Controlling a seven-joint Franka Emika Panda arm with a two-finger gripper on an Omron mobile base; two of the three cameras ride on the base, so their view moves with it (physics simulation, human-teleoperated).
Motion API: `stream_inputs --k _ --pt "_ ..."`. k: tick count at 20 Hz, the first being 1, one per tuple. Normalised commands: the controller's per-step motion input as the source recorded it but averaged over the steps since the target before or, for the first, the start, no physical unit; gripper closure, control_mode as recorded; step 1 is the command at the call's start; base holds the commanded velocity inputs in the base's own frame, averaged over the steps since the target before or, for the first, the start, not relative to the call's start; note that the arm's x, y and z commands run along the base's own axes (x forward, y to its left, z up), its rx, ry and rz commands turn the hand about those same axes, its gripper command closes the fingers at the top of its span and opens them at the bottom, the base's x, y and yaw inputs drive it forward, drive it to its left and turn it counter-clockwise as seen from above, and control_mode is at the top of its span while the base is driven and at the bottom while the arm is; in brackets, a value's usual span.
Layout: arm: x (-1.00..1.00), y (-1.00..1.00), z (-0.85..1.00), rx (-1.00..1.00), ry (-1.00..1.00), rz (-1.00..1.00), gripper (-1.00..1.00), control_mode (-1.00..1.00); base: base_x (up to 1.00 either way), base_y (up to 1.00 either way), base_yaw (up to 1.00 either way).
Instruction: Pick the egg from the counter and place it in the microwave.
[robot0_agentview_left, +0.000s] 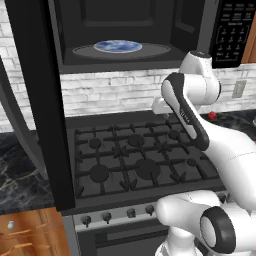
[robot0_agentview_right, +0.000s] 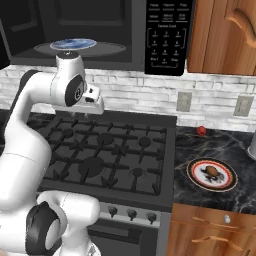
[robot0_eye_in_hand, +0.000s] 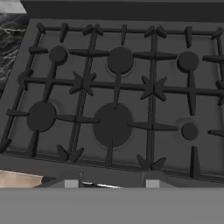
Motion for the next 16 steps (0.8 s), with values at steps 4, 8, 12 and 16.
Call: stream_inputs --k 4,8,12,16 --pt "-0.31 -0.13 -0.16 -0.01 0.00 0.00 -1.00 -1.00 0.00 0.00 0.00" --pt "-0.51 -0.95 -0.63 0.00 0.00 -0.07 -1.00 -1.00 0.00 0.00 0.00" --pt "-0.31 -1.00 -0.53 0.00 0.01 -0.12 -1.00 -1.00 0.00 0.00 0.00" --pt "0.02 -1.00 -0.31 0.00 0.10 -0.07 -1.00 -1.00 0.00 0.00 0.00"
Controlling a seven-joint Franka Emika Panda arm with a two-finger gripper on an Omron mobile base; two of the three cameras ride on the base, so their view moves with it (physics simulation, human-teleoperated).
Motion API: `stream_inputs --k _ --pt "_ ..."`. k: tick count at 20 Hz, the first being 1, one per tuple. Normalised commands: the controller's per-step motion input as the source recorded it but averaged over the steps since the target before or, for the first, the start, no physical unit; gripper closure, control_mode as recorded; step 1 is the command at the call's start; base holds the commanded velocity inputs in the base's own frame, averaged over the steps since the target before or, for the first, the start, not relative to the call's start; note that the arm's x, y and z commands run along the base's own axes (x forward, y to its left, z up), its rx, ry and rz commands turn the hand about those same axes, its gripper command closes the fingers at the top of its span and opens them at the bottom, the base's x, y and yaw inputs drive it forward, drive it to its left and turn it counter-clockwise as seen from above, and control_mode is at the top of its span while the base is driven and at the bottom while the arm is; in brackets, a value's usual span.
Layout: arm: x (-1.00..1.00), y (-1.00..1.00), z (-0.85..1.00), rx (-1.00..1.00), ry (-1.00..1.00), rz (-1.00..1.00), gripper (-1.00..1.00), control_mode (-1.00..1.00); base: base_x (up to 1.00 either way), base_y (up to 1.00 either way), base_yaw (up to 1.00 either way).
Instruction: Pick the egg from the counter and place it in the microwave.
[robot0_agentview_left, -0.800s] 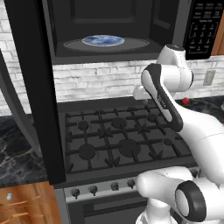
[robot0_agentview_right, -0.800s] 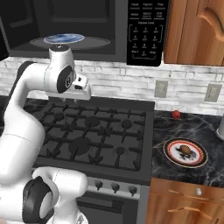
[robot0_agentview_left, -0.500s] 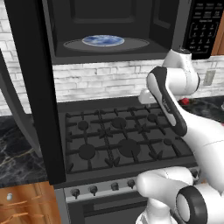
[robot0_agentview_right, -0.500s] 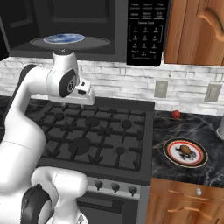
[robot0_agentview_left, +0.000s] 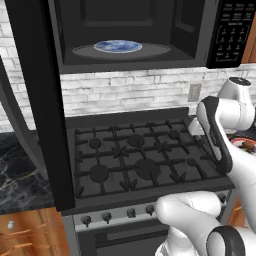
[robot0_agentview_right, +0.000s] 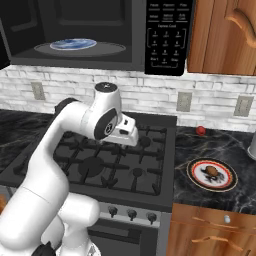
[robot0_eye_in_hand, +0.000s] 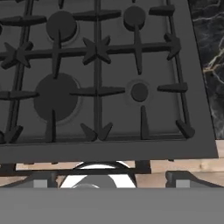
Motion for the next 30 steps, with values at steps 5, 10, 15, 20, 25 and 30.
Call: stream_inputs --k 5,10,15,20,25,30 --pt "0.31 -1.00 -0.09 0.00 0.17 -0.08 -1.00 -1.00 0.00 0.00 0.00" --pt "0.46 -1.00 0.00 -0.01 0.24 -0.07 -1.00 -1.00 0.00 0.00 0.00" --pt "0.10 -1.00 -0.16 -0.01 0.11 0.00 -1.00 -1.00 0.00 0.00 0.00" --pt "0.00 -1.00 -0.42 0.00 0.00 0.03 -1.00 -1.00 0.00 0.00 0.00" --pt "0.22 -0.97 -0.54 0.00 -0.04 0.22 -1.00 -1.00 0.00 0.00 0.00" --pt "0.61 -0.84 -0.26 -0.02 0.01 0.27 -1.00 -1.00 0.00 0.00 0.00"
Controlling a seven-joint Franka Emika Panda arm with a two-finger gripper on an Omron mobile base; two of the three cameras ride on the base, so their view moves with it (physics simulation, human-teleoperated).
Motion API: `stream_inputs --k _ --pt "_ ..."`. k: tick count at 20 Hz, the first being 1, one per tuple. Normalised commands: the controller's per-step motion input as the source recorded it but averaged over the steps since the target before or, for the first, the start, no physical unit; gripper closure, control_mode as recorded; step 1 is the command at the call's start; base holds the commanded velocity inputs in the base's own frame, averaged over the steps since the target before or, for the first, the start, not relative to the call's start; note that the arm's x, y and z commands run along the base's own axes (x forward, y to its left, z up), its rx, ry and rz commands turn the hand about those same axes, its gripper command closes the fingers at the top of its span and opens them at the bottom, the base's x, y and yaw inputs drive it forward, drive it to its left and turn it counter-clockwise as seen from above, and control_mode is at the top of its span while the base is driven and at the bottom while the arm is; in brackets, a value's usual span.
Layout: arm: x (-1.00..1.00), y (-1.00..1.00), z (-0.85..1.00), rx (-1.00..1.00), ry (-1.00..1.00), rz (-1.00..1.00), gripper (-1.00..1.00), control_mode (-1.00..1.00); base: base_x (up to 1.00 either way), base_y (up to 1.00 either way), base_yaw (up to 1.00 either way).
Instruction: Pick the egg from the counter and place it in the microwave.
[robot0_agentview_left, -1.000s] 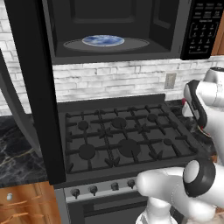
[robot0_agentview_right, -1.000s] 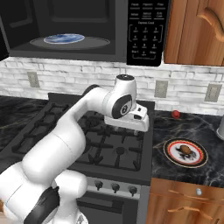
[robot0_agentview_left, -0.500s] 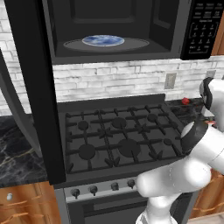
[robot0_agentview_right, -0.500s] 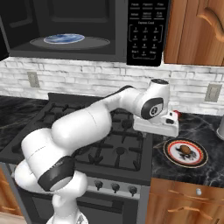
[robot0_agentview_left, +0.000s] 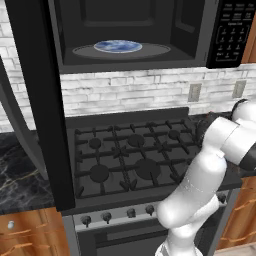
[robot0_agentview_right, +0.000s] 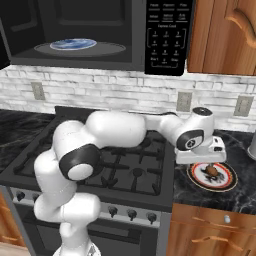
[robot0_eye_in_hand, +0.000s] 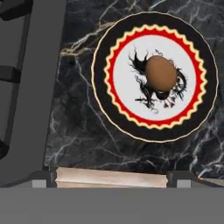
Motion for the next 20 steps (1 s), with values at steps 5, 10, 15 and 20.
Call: stream_inputs --k 5,10,15,20 --pt "0.46 -0.47 -0.22 0.00 0.01 0.28 -1.00 -1.00 0.00 0.00 0.00" --pt "0.68 -0.01 -0.10 0.04 0.08 0.09 -1.00 -1.00 0.00 0.00 0.00" --pt "0.51 -0.21 -0.08 0.01 0.11 0.01 -1.00 -1.00 0.00 0.00 0.00" --pt "0.41 -0.01 -0.29 0.00 0.14 0.00 -1.00 -1.00 0.00 0.00 0.00"
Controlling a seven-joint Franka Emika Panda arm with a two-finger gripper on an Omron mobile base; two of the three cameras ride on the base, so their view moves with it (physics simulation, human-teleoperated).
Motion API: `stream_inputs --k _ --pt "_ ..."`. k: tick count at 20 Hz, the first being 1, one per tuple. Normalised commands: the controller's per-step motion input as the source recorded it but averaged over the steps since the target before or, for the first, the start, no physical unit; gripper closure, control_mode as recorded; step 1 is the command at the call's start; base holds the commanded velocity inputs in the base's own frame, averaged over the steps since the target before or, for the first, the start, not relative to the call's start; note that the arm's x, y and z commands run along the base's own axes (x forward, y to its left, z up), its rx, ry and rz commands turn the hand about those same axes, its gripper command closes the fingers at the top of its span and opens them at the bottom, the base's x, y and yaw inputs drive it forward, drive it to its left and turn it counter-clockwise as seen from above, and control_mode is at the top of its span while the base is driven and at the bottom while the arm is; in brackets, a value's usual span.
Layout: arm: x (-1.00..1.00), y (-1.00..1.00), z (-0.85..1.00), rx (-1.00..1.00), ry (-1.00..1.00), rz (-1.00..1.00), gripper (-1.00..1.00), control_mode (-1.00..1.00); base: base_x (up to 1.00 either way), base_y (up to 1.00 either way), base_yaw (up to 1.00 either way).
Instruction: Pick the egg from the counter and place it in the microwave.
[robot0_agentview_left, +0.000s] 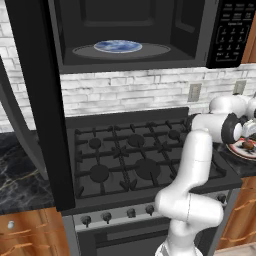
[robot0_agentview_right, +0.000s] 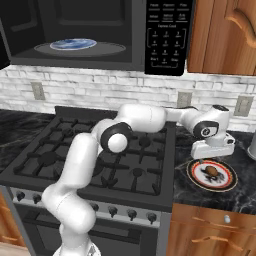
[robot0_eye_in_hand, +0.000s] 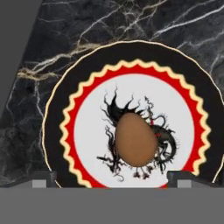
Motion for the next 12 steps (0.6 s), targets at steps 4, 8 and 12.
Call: stream_inputs --k 4,8,12 --pt "0.28 0.00 -0.41 0.00 0.10 0.00 -1.00 -1.00 0.00 0.00 0.00" --pt "0.19 -0.09 -0.44 0.00 0.06 0.00 -1.00 -1.00 0.00 0.00 0.00" --pt "0.02 -0.30 -0.30 0.00 0.00 0.05 -1.00 -1.00 0.00 0.00 0.00"
